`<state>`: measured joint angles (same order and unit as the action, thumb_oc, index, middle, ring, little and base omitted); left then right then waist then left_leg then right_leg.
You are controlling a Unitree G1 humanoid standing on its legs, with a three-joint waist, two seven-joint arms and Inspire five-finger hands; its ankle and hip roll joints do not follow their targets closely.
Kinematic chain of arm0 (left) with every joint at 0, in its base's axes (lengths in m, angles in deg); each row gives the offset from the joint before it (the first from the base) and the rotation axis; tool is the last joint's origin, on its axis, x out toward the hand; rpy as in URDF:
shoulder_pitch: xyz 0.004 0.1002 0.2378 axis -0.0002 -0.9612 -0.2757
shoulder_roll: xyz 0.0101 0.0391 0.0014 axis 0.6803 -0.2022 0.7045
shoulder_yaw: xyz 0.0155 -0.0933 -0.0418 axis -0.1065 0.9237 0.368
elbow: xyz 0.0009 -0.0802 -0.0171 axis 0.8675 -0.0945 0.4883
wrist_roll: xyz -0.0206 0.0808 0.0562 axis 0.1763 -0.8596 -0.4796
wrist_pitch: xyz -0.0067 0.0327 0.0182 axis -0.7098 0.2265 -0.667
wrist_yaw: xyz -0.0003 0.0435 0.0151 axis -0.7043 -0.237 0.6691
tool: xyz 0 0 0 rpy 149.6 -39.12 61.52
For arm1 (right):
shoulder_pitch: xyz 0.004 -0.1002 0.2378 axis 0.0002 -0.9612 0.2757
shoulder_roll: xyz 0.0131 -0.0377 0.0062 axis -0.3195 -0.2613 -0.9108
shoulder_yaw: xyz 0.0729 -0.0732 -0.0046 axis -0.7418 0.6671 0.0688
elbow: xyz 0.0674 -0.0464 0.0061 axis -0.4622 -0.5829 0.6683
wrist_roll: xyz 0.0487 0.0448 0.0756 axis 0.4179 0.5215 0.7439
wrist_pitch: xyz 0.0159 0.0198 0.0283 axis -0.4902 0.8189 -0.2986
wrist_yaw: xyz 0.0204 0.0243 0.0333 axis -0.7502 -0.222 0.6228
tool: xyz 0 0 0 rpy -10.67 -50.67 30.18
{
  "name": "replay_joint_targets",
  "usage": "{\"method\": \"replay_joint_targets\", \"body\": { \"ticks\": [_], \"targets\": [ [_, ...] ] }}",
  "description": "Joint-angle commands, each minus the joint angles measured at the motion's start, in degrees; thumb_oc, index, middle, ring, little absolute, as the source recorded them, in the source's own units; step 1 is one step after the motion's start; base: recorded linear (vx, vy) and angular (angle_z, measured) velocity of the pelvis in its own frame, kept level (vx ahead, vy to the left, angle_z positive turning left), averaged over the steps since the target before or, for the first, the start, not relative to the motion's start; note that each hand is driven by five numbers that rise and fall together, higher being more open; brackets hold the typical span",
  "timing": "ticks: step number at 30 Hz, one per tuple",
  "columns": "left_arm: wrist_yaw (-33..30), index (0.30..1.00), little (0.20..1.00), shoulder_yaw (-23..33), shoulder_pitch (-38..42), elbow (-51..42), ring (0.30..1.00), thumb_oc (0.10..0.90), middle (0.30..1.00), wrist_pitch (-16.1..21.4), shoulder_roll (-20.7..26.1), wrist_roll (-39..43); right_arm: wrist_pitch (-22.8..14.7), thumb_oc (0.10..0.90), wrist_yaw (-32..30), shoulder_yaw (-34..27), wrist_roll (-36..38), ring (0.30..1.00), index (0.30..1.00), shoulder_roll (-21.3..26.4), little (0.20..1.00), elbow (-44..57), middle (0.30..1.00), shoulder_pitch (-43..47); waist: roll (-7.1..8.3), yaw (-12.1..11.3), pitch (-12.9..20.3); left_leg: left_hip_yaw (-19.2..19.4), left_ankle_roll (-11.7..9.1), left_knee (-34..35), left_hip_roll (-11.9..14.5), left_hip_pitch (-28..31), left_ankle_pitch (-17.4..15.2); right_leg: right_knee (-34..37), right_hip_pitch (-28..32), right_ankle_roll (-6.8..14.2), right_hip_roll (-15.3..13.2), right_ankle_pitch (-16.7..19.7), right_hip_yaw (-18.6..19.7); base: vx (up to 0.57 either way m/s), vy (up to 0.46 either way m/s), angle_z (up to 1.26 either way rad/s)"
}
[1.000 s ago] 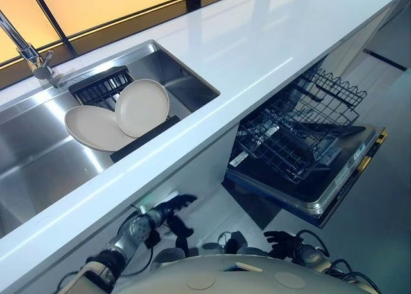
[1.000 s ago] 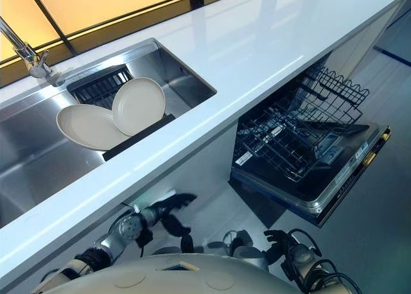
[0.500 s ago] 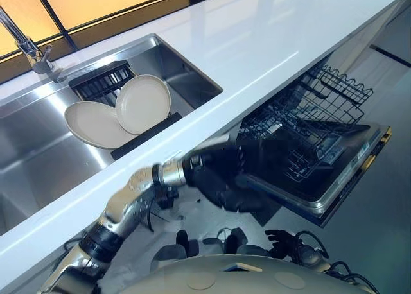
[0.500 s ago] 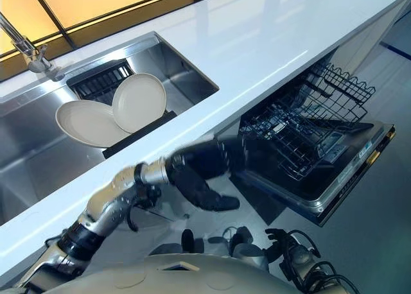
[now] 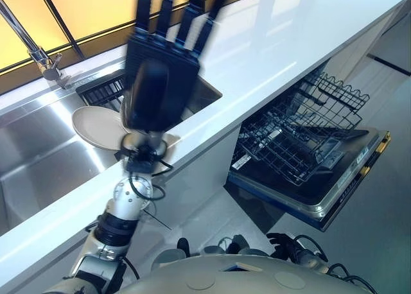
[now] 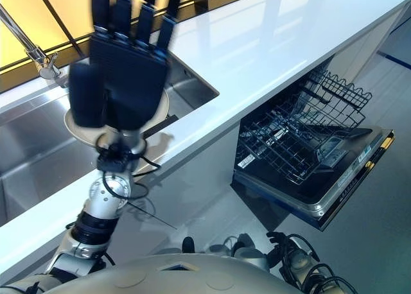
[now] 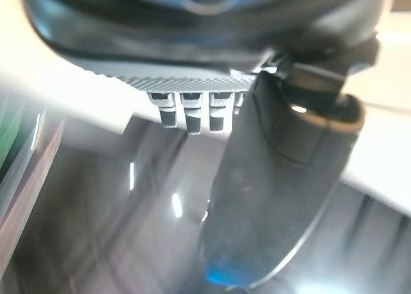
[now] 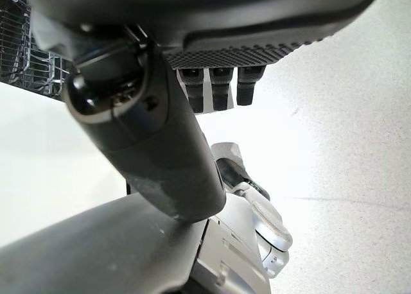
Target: Pick up plates and place into dishwasher.
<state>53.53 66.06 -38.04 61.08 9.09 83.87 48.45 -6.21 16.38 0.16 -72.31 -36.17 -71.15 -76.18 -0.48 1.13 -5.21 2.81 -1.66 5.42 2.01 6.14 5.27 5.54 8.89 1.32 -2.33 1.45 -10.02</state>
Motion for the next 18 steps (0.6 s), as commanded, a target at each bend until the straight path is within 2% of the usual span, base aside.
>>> {"method": "replay_joint_targets", "body": {
  "ticks": [1, 2, 3, 4, 6, 9, 10, 11, 13, 17, 18],
  "targets": [
    [-22.93, 0.9, 0.9, 9.87, 2.84, -2.71, 0.9, 0.8, 0.9, 6.1, 6.02, -40.5, -2.11, 0.8, 0.85, 0.22, 0.92, 0.9, 0.9, -4.96, 0.9, 1.54, 0.9, 0.4, 0.68, -2.91, 0.45, 1.22, 2.79, -0.42, -4.13, 3.42, -9.05, -2.86, -0.1, 1.55, 1.44, -4.11, -0.96, 0.03, 0.005, 0.13],
    [-29.98, 0.9, 0.9, 11.88, 3.78, -1.0, 0.9, 0.8, 0.9, 4.01, 9.7, -51.34, -2.49, 0.8, 1.06, 0.2, 0.8, 0.9, 0.9, -4.63, 0.9, 1.29, 0.9, 0.09, 0.71, -2.99, 1.02, 1.13, 2.83, -0.42, -4.19, 3.04, -8.82, -2.83, -0.34, 1.55, 1.47, -4.12, -1.08, 0.05, 0.008, 0.16],
    [-34.87, 0.9, 0.9, 14.21, 5.22, 2.01, 0.9, 0.8, 0.9, -0.2, 15.06, -60.31, -2.7, 0.8, 1.4, 0.22, 0.53, 0.9, 0.9, -4.19, 0.9, 1.1, 0.9, -0.18, 0.59, -2.97, 1.38, 1.18, 2.85, -0.42, -4.15, 3.25, -8.98, -2.89, -0.09, 1.59, 1.57, -4.43, -1.17, 0.03, 0.007, 0.16],
    [-36.01, 0.9, 0.9, 14.61, 5.75, 2.88, 0.9, 0.8, 0.9, -1.19, 16.61, -62.52, -2.79, 0.8, 1.49, 0.17, 0.34, 0.9, 0.9, -4.13, 0.9, 1.04, 0.9, -0.19, 0.63, -2.95, 1.61, 1.21, 2.87, -0.42, -4.2, 2.95, -8.72, -2.85, -0.35, 1.59, 1.54, -4.25, -1.23, 0.04, 0.008, 0.13],
    [-37.48, 0.9, 0.9, 17.09, 8.37, 8.59, 0.9, 0.8, 0.9, -6.26, 25.43, -67.12, -2.57, 0.8, 2.74, 0.28, 0.42, 0.9, 0.9, -2.75, 0.9, 0.95, 0.9, 0.38, 0.2, -2.84, 2.34, 1.77, 2.66, -0.42, -4.03, 2.8, -8.5, -2.91, -0.48, 1.52, 1.67, -4.36, -1.15, 0.04, 0.008, 0.12],
    [-37.56, 0.9, 0.9, 17.47, 10.57, 15.11, 0.9, 0.8, 0.9, -9.93, 34.01, -70.79, -1.8, 0.8, 4.15, -0.03, 0.32, 0.9, 0.9, -1.57, 0.9, 1.51, 0.9, 0.94, -0.42, -2.59, 2.64, 2.37, 2.51, -0.42, -3.91, 2.79, -8.26, -3.25, -0.68, 1.61, 1.68, -4.43, -1.05, 0.02, 0.009, 0.05],
    [-37.51, 0.9, 0.9, 17.3, 11.19, 17.84, 0.9, 0.8, 0.9, -10.51, 37.19, -73.97, -1.46, 0.8, 4.63, -0.08, -0.1, 0.9, 0.9, -1.16, 0.9, 1.68, 0.9, 1.12, -0.8, -2.47, 2.69, 2.67, 2.48, -0.42, -3.84, 2.84, -8.2, -3.4, -0.74, 1.65, 1.66, -4.46, -1.02, 0.02, 0.021, -0.04],
    [-37.21, 0.9, 0.9, 17.1, 11.49, 18.65, 0.9, 0.8, 0.9, -10.78, 38.03, -74.84, -1.42, 0.8, 4.69, -0.07, -0.19, 0.9, 0.9, -1.12, 0.9, 1.72, 0.9, 1.13, -0.83, -2.43, 2.67, 2.72, 2.48, -0.42, -3.83, 2.86, -8.2, -3.45, -0.74, 1.66, 1.66, -4.48, -1.0, 0.02, 0.024, -0.04],
    [-36.22, 0.9, 0.9, 15.86, 12.82, 22.29, 0.9, 0.8, 0.9, -11.01, 42.58, -76.73, -1.28, 0.8, 5.24, -0.27, -0.69, 0.9, 0.9, -0.54, 0.9, 1.89, 0.9, 1.13, -1.24, -2.16, 2.69, 2.95, 2.5, -0.42, -3.86, 2.95, -8.19, -3.65, -0.77, 1.76, 1.65, -4.52, -0.97, 0.02, 0.023, -0.03],
    [-33.06, 0.9, 0.9, 11.75, 16.92, 28.7, 0.9, 0.8, 0.9, -9.55, 50.89, -82.36, -1.37, 0.8, 6.1, -0.48, -0.89, 0.9, 0.9, 0.89, 0.9, 2.07, 0.9, 1.08, -2.29, -1.23, 2.82, 3.39, 2.59, -0.42, -3.95, 3.14, -8.22, -4.05, -0.87, 2.05, 1.63, -4.64, -0.48, 0.02, 0.027, -0.01],
    [-32.13, 0.9, 0.9, 9.15, 19.46, 30.82, 0.9, 0.8, 0.9, -8.88, 53.42, -82.91, -1.43, 0.8, 6.24, -0.55, -0.97, 0.9, 0.9, 1.23, 0.9, 2.04, 0.9, 1.06, -2.63, -0.91, 2.76, 3.53, 2.64, -0.42, -4.01, 3.29, -8.25, -4.26, -0.91, 2.16, 1.62, -4.66, -0.35, 0.03, 0.036, 0.01]
  ]
}}
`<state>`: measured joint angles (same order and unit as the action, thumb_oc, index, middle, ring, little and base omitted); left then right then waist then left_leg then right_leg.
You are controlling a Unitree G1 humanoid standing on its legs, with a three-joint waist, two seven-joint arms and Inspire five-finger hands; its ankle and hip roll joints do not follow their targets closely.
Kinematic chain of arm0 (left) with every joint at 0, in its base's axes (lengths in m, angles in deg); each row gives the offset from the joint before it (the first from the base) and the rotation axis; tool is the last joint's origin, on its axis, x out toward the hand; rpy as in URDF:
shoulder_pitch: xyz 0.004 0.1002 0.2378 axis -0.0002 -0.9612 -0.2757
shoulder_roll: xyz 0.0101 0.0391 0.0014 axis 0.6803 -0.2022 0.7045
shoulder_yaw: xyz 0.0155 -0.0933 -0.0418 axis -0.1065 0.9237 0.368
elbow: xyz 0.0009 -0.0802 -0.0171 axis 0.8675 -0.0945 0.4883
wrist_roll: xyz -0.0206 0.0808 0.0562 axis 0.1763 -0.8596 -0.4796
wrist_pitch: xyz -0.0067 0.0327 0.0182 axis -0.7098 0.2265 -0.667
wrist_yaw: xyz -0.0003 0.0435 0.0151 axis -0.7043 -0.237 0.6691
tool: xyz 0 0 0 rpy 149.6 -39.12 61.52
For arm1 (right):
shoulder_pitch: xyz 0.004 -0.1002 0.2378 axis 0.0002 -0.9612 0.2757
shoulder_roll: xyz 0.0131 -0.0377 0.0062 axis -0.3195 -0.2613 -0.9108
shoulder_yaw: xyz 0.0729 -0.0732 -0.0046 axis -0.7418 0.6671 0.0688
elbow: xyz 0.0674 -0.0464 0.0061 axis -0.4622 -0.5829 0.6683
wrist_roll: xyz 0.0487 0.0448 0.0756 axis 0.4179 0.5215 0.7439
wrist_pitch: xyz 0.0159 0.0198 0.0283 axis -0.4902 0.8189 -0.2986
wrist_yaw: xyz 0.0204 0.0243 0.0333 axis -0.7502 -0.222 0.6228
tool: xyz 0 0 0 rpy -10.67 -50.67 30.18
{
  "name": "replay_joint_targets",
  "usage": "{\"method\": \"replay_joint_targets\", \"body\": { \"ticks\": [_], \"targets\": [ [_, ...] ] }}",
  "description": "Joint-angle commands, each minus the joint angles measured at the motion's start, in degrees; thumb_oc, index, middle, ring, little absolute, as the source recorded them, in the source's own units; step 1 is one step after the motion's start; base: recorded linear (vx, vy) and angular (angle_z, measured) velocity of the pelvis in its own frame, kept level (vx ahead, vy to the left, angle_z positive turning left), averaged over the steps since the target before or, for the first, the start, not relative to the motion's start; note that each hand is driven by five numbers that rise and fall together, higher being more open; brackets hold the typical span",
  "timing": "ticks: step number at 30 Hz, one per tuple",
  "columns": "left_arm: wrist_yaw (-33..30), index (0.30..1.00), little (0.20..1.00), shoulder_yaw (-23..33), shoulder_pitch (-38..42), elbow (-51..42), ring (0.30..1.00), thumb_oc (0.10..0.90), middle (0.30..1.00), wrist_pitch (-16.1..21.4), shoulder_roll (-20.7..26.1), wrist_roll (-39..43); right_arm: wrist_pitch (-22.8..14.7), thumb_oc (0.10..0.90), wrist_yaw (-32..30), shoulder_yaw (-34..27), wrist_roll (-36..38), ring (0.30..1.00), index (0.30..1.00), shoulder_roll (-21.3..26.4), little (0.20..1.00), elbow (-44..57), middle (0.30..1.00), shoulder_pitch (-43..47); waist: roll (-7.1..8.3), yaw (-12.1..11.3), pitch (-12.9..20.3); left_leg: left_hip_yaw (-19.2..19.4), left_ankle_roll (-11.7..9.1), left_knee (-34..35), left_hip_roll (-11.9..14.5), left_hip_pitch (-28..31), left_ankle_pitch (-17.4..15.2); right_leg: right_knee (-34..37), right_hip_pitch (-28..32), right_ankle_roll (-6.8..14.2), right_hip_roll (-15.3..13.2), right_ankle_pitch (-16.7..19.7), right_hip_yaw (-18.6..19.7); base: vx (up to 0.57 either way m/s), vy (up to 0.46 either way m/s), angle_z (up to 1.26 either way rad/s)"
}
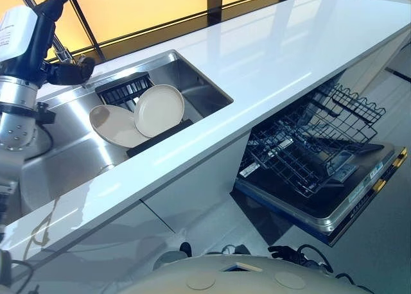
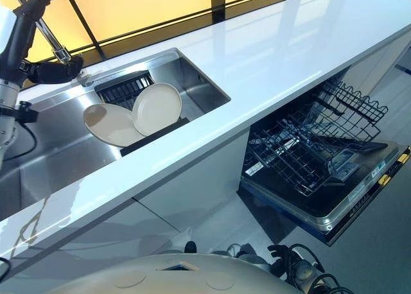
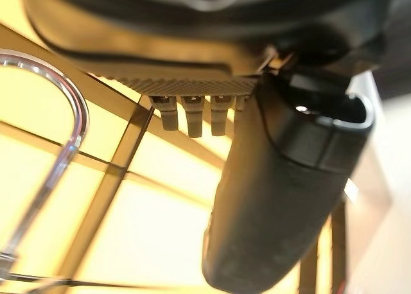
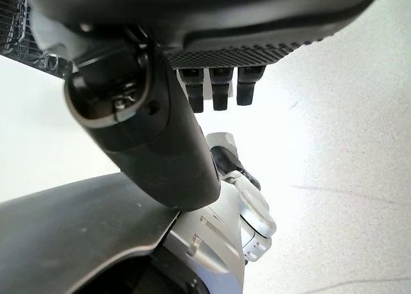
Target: Pick up plates and place into dishwasher.
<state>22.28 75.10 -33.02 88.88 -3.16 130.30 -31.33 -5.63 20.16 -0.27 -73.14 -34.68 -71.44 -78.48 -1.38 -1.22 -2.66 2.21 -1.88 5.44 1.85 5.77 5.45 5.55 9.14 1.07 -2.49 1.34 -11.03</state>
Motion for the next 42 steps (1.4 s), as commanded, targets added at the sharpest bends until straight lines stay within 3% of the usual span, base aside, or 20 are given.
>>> {"method": "replay_joint_targets", "body": {
  "ticks": [1, 8, 18, 23, 30, 42],
  "targets": [
    [0.06, 0.9, 0.9, -1.2, 15.81, 3.7, 0.9, 0.8, 0.9, 3.57, 8.22, -3.08, -1.92, 0.8, 2.58, -0.06, -0.07, 0.9, 0.9, 0.03, 0.9, 2.39, 0.9, 3.4, -1.99, 1.64, 0.2, 4.19, 2.89, -0.44, -3.9, 3.75, -8.47, -4.35, -1.17, 2.47, 1.77, -4.58, 0.79, 0.03, 0.039, 0.01],
    [7.98, 0.9, 0.9, -16.08, 31.08, 9.04, 0.9, 0.8, 0.9, 5.42, 13.58, -7.18, -1.56, 0.8, 3.37, 0.6, -0.02, 0.9, 0.9, 1.37, 0.9, 1.91, 0.9, 3.59, -3.34, 3.28, 0.01, 4.51, 3.58, -1.15, -4.43, 4.35, -9.05, -5.46, -1.39, 2.96, 1.66, -4.86, 2.44, 0.05, 0.024, -0.05],
    [14.84, 0.9, 0.9, -30.52, 44.82, 15.0, 0.9, 0.8, 0.9, 8.01, 13.71, -7.32, -1.31, 0.8, 2.43, 0.56, 1.34, 0.9, 0.9, 1.9, 0.9, 2.84, 0.9, 3.28, -4.18, 5.2, -0.38, 5.76, 4.03, -1.15, -5.06, 4.85, -9.56, -5.03, -1.67, 3.7, 1.61, -4.17, 3.89, 0.04, 0.021, -0.11],
    [19.26, 0.9, 0.9, -33.26, 46.43, 16.84, 0.9, 0.8, 0.9, 8.98, 12.86, -6.39, -0.89, 0.8, 1.65, 0.09, 1.55, 0.9, 0.9, 1.94, 0.9, 3.37, 0.9, 3.01, -4.3, 6.21, -0.84, 6.84, 4.31, -1.19, -5.31, 4.89, -9.87, -5.01, -2.31, 4.23, 1.45, -3.65, 4.65, 0.02, 0.029, -0.11],
    [33.32, 0.9, 0.9, -35.34, 46.2, 18.47, 0.9, 0.8, 0.9, 6.74, 10.36, -6.13, 0.54, 0.8, 1.66, -1.0, 0.83, 0.9, 0.9, 2.44, 0.9, 3.8, 0.9, 2.64, -3.89, 7.71, -1.9, 8.93, 5.04, -2.07, -5.59, 4.71, -10.55, -5.43, -3.39, 5.05, 1.34, -2.93, 6.24, 0.01, 0.033, -0.19],
    [37.46, 0.9, 0.9, -37.17, 47.63, 22.92, 0.9, 0.8, 0.9, 4.18, 7.63, -4.27, 0.77, 0.8, 1.93, -1.44, 2.11, 0.9, 0.9, 2.8, 0.9, 6.26, 0.9, 2.84, -3.87, 8.82, -2.84, 10.19, 5.56, -2.49, -6.0, 3.8, -10.72, -5.98, -5.04, 5.84, 1.11, -2.1, 7.61, 0.0, 0.026, -0.08]
  ]
}}
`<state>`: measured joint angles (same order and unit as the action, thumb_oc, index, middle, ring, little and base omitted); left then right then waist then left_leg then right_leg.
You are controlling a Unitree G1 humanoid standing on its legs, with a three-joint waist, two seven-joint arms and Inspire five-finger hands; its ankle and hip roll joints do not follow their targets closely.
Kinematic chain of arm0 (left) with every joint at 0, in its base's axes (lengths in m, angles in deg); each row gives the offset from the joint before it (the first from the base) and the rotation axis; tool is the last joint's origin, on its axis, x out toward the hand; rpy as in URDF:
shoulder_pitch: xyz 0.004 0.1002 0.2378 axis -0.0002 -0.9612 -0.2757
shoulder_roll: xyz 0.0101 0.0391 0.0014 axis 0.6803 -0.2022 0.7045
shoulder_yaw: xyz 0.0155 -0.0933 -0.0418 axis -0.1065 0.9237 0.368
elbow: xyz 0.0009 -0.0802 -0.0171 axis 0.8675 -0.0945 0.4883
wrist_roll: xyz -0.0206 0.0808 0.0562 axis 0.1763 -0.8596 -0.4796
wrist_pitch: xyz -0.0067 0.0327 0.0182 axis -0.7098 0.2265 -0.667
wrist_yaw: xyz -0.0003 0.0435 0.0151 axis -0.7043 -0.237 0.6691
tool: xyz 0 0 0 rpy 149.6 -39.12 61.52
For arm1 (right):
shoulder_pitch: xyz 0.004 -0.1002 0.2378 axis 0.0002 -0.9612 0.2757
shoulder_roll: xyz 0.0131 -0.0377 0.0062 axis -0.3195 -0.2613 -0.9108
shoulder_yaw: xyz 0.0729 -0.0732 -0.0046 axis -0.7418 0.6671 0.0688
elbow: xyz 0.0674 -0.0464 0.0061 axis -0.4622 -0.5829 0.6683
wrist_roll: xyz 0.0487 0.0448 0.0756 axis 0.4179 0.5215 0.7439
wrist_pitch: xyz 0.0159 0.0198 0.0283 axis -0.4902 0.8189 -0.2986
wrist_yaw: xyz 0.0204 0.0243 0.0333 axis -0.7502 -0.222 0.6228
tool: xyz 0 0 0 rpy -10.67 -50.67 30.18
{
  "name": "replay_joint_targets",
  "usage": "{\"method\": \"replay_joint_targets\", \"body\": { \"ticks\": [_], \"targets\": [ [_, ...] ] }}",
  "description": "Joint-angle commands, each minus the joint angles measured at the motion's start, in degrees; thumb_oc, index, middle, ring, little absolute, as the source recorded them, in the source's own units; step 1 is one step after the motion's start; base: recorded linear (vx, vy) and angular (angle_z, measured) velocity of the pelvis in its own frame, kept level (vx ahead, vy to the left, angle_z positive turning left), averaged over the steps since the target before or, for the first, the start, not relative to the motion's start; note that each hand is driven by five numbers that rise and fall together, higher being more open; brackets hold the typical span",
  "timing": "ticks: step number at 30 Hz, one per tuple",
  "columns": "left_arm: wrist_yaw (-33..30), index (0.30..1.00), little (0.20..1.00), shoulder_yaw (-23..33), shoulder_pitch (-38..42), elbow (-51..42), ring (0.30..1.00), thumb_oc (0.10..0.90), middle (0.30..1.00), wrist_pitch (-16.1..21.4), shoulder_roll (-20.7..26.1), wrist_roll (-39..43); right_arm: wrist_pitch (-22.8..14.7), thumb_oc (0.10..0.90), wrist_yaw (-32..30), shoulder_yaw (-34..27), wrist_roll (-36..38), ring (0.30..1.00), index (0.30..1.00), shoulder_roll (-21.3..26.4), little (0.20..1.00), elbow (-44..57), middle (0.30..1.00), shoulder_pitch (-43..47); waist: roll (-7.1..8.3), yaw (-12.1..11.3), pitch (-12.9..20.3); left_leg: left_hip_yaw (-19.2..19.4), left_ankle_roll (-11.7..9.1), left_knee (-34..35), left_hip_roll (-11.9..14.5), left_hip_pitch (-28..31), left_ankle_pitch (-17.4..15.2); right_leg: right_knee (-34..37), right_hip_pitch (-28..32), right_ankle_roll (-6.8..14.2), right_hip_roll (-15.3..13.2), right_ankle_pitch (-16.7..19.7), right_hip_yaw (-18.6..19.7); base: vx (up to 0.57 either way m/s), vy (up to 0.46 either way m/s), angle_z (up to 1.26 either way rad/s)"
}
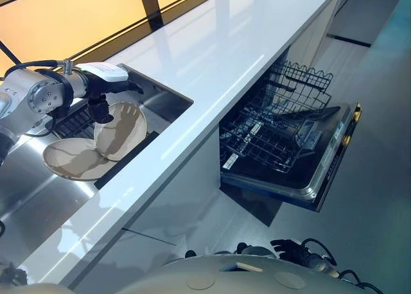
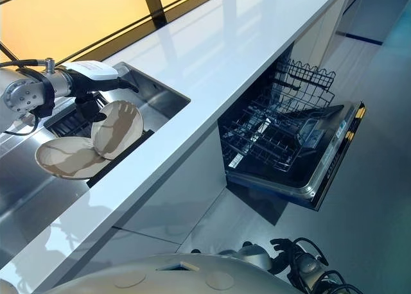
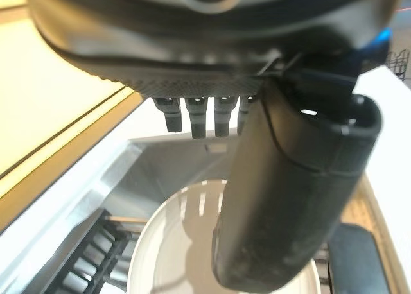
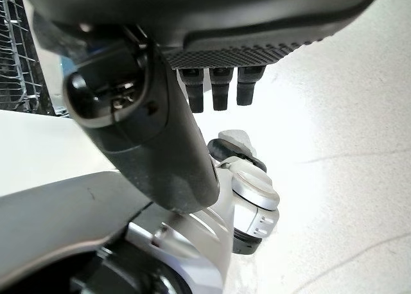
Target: Pick up plates and place into dishwasher.
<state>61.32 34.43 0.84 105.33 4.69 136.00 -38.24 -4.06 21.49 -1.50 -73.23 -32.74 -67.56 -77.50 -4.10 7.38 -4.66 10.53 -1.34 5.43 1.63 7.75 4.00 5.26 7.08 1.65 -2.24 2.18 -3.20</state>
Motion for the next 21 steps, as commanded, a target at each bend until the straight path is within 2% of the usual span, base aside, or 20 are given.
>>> {"method": "replay_joint_targets", "body": {
  "ticks": [1, 14, 21],
  "targets": [
    [-1.63, 0.9, 0.9, 3.5, 13.69, 6.7, 0.9, 0.8, 0.9, -4.05, 1.85, 3.66, -0.67, 0.8, 0.5, -0.12, 2.19, 0.9, 0.9, 0.84, 0.9, 2.52, 0.9, 1.88, -1.2, 0.24, -0.86, 1.93, 5.02, -2.47, -5.81, 1.78, -9.24, -5.72, -3.04, 5.34, 0.81, -2.9, -0.19, 0.02, 0.031, -0.08],
    [-2.07, 0.9, 0.9, 1.78, 14.98, 12.23, 0.9, 0.8, 0.9, -3.62, -1.17, 3.19, 0.59, 0.8, 0.71, 0.3, 1.39, 0.9, 0.9, 1.2, 0.9, 3.81, 0.9, 1.9, -0.83, 1.16, -1.2, 3.09, 5.3, -2.87, -5.97, 1.28, -9.61, -6.16, -4.13, 5.79, 0.69, -2.61, 0.67, 0.01, 0.007, -0.03],
    [0.09, 0.9, 0.9, 0.23, 15.86, 13.0, 0.9, 0.8, 0.9, -3.29, -1.96, 3.46, -0.08, 0.8, 0.68, 0.01, 1.19, 0.9, 0.9, 1.29, 0.9, 3.21, 0.9, 1.72, -0.73, 1.51, -1.24, 3.5, 5.28, -2.94, -5.98, 1.31, -9.73, -5.99, -4.1, 5.81, 0.76, -2.53, 0.9, 0.0, 0.0, -0.01]
  ]
}}
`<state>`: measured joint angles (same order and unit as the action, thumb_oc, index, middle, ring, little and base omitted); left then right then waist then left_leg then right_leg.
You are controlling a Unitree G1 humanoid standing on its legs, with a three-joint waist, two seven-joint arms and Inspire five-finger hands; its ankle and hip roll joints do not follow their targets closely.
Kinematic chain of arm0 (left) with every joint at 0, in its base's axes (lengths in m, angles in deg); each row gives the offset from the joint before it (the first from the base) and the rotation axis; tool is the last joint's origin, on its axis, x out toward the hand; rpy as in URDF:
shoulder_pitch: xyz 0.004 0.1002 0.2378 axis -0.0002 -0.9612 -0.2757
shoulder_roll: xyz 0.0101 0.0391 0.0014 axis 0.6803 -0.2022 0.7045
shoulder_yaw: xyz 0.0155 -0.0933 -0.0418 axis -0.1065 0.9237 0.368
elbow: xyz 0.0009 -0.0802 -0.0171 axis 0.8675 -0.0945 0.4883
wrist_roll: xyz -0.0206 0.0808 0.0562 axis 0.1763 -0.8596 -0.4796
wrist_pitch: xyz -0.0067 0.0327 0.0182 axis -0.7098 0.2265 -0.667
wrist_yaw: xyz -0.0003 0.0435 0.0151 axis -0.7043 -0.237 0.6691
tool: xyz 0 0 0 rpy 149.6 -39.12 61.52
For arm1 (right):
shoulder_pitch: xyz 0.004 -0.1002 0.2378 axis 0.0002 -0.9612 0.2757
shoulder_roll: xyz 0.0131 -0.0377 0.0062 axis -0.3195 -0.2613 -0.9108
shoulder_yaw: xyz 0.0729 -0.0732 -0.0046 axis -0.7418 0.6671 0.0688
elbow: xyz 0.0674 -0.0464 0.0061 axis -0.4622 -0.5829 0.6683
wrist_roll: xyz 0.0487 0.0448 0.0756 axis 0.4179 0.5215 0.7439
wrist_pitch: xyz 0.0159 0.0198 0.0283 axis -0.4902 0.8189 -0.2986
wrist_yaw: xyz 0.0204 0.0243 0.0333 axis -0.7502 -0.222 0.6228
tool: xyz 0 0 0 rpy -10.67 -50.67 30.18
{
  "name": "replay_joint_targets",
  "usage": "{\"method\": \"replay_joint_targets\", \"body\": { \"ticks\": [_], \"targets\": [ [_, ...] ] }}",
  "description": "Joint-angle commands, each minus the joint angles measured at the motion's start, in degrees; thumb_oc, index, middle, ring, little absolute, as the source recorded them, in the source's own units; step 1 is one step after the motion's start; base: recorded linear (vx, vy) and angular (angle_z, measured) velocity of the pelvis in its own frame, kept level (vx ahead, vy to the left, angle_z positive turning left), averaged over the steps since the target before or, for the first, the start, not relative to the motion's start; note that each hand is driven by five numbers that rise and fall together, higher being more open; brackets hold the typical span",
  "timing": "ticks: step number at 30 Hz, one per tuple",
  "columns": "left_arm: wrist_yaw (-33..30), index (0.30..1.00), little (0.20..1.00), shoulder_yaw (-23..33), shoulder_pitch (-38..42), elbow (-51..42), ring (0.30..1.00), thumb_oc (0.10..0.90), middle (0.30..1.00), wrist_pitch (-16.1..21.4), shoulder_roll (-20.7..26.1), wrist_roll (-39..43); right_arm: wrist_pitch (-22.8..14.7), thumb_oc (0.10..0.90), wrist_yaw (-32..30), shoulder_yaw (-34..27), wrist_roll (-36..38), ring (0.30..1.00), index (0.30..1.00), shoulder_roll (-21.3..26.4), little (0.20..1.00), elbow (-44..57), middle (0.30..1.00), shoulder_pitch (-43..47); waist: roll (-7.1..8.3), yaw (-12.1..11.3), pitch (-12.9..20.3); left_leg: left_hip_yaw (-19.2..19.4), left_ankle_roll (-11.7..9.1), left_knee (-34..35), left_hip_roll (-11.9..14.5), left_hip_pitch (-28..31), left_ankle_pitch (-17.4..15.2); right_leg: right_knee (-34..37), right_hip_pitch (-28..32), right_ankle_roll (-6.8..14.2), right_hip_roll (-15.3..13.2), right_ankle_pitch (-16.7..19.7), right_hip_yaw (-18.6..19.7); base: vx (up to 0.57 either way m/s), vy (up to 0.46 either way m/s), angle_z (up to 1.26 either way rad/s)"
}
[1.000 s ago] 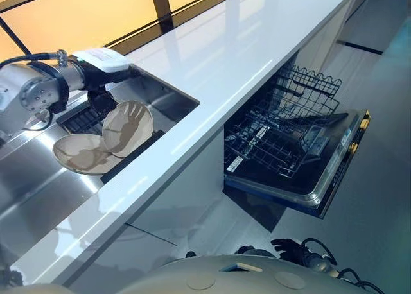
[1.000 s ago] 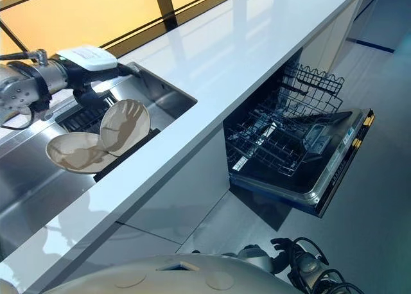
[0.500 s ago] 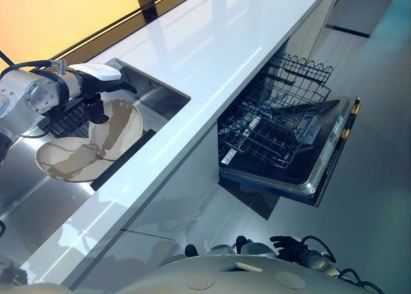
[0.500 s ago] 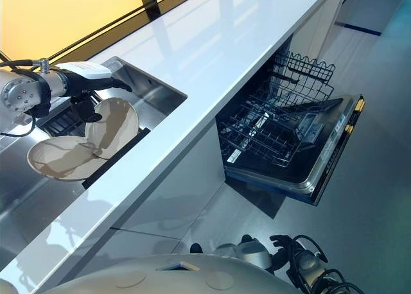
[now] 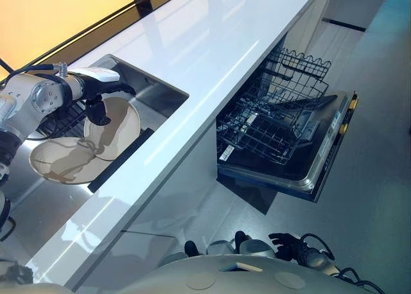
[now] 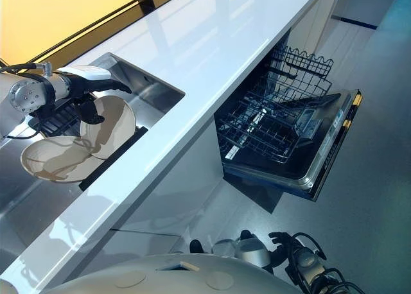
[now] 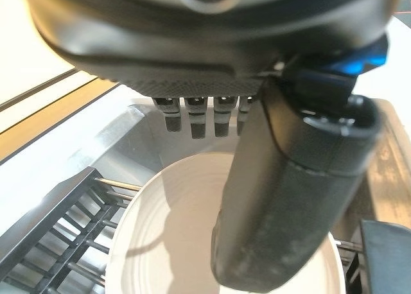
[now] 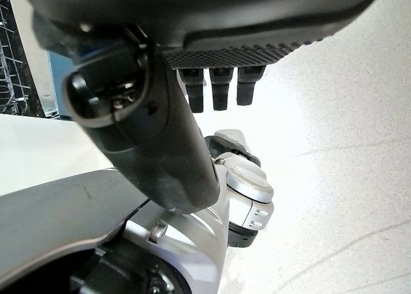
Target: Pick up plates and place into dishwasher.
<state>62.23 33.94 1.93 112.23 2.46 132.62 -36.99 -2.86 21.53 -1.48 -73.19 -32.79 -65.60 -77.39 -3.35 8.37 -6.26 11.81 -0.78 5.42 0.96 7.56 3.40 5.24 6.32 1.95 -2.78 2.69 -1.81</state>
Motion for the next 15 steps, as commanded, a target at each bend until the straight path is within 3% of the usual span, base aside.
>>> {"method": "replay_joint_targets", "body": {
  "ticks": [1, 15],
  "targets": [
    [-0.51, 0.9, 0.9, 0.64, 14.76, 6.02, 0.9, 0.8, 0.9, -1.04, 1.37, 2.36, -1.2, 0.8, 0.64, -0.01, 1.19, 0.9, 0.9, 1.33, 0.9, 1.34, 0.9, 1.6, -1.47, 0.51, 0.38, 2.2, 4.73, -2.89, -5.32, 1.52, -9.13, -5.96, -3.34, 5.52, 1.32, -3.02, -0.52, 0.0, 0.0, 0.0],
    [6.05, 0.9, 0.9, -0.73, 14.76, 4.21, 0.9, 0.8, 0.9, -0.11, 1.03, 2.35, -0.98, 0.8, 0.58, -0.05, 1.08, 0.9, 0.9, 1.28, 0.9, 1.38, 0.9, 1.74, -1.61, 0.55, 0.3, 2.16, 4.54, -2.73, -5.44, 1.53, -8.98, -5.54, -3.17, 5.55, 1.3, -2.87, -0.79, 0.0, 0.0, 0.0]
  ]
}}
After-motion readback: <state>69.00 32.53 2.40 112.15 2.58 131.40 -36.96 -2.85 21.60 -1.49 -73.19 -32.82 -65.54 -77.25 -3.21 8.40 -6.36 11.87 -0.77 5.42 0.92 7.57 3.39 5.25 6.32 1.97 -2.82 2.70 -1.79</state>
